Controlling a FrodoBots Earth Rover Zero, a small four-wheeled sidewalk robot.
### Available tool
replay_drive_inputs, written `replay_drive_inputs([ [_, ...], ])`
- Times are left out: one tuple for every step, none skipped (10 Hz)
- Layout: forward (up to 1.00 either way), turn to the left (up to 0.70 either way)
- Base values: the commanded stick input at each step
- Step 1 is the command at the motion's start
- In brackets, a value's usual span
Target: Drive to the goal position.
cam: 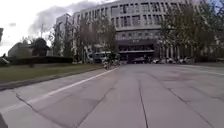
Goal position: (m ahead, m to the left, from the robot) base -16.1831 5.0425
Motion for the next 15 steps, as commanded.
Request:
replay_drive_inputs([
  [0.7,0.01],
  [0.7,0.01],
  [0.7,0.01],
  [0.7,0.01],
  [0.7,0.01],
  [0.7,0.01],
  [0.7,0.01],
  [0.7,0.01],
  [0.7,-0.18],
  [0.55,-0.41],
  [0.24,-0.56],
  [0.11,-0.63],
  [0.0,-0.7],
  [0.0,-0.7],
  [0.0,-0.7],
])
